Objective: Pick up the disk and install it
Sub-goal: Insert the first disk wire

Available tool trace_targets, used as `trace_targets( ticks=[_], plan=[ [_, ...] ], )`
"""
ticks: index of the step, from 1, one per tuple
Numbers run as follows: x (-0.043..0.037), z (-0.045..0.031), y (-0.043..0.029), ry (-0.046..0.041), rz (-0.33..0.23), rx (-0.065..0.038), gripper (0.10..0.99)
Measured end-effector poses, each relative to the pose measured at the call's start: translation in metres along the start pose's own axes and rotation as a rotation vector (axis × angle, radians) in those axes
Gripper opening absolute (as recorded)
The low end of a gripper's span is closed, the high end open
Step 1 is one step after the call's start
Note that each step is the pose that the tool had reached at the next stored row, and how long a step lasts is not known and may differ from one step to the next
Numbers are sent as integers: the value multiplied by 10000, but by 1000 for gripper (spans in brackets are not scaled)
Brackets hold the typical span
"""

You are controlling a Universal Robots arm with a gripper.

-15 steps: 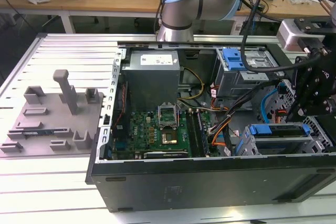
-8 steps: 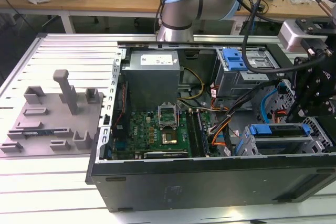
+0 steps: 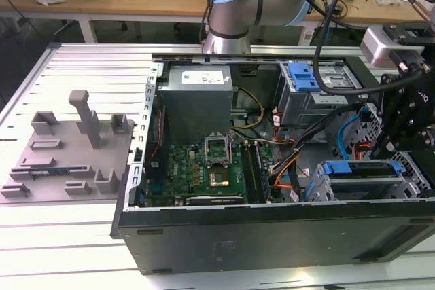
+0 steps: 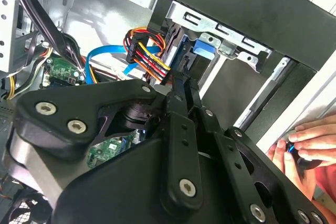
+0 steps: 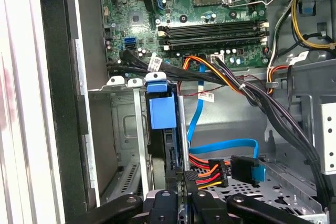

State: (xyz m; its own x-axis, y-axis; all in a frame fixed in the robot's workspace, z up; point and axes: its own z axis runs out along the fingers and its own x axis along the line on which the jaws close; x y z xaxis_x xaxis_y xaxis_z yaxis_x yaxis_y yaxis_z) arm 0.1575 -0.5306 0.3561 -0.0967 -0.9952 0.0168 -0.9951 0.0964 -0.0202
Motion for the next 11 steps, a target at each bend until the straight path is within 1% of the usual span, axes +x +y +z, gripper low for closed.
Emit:
trace_targets(
  ticks=[7, 11],
  plan=[
    [1, 9, -15, -2, 0, 0, 169],
    [30, 25, -23, -5, 0, -1, 169]
  ],
)
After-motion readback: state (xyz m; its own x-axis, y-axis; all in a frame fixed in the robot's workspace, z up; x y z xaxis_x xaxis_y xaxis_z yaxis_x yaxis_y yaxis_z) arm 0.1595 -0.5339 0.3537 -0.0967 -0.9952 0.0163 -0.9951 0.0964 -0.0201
